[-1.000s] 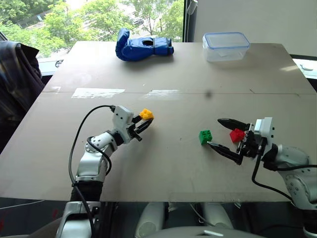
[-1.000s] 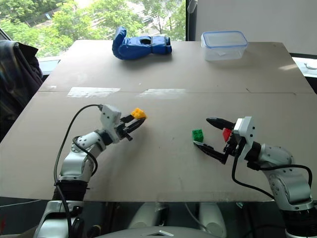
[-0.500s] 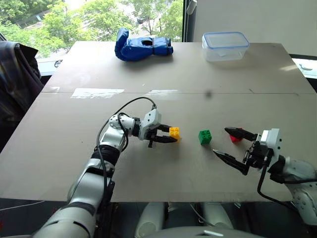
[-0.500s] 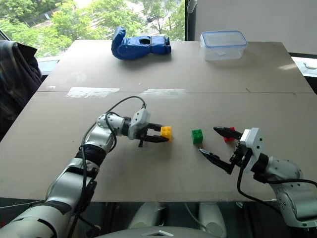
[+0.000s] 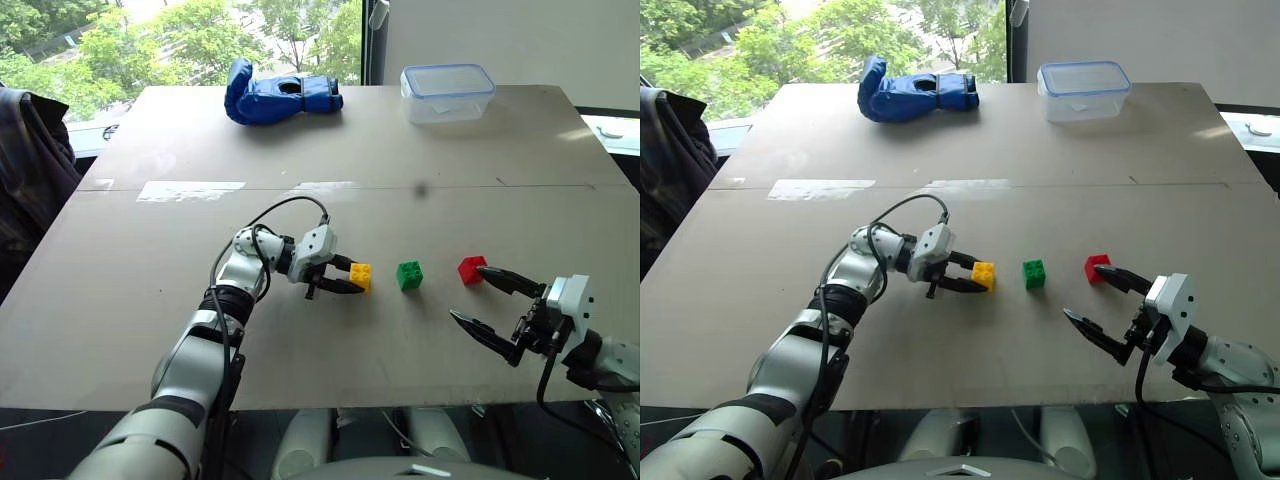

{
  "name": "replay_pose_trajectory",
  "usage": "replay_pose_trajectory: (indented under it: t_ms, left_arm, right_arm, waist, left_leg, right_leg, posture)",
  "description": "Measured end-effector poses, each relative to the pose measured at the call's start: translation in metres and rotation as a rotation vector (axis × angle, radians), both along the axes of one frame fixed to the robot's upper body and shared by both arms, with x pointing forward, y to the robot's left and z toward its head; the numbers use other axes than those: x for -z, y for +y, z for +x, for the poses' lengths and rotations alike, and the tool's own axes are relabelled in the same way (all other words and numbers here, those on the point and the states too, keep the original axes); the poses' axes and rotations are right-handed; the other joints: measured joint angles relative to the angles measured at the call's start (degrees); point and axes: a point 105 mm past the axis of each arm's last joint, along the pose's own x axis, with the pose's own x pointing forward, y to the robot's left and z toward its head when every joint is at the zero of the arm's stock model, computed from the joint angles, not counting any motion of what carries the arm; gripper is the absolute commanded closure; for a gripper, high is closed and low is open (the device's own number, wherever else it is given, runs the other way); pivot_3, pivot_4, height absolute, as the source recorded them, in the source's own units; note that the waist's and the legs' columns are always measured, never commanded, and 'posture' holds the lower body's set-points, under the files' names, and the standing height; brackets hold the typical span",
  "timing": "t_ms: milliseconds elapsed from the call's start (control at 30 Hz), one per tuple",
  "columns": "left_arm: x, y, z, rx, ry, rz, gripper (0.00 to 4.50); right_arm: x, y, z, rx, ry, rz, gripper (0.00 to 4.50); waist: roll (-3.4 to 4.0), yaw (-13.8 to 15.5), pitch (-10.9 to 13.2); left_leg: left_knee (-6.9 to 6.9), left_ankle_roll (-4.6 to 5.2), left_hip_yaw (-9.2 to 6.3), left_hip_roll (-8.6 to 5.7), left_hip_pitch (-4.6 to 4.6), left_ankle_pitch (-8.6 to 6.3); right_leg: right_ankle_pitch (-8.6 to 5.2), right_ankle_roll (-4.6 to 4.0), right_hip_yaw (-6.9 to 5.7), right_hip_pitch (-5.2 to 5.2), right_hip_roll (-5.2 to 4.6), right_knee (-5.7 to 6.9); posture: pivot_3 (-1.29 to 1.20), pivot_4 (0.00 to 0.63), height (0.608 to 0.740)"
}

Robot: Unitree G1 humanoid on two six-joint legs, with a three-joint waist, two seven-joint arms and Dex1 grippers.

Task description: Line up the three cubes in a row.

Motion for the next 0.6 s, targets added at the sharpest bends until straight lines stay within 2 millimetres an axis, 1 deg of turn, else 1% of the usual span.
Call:
replay_pose_trajectory:
  t_ms: [233,567,600]
  left_arm:
    - [0.005,0.004,-0.009,-0.066,-0.011,-0.028,3.21]
    - [0.005,0.002,-0.011,-0.106,-0.014,-0.027,3.21]
    - [0.006,0.002,-0.011,-0.108,-0.013,-0.026,2.71]
  right_arm:
    - [-0.002,0.001,0.002,-0.001,-0.021,-0.01,0.0]
    - [-0.006,0.003,0.005,-0.008,-0.045,-0.011,0.0]
    - [-0.006,0.003,0.005,-0.008,-0.045,-0.011,0.0]
  waist:
    - [0.04,-0.08,-0.02]
    - [0.05,0.08,-0.05]
    - [0.05,0.07,-0.05]
  left_leg:
    - [-0.01,0.0,0.06,0.19,0.09,0.0]
    - [0.0,0.0,0.09,0.18,0.11,0.0]
    - [0.0,0.0,0.09,0.18,0.11,0.0]
  right_leg:
    - [0.0,0.0,0.07,0.01,0.05,0.03]
    - [0.0,0.0,0.09,0.02,0.05,0.05]
    - [0.0,0.0,0.09,0.02,0.05,0.05]
  posture:
    - [0.0,0.15,0.74]
    - [0.0,0.15,0.74]
    - [0.0,0.15,0.74]
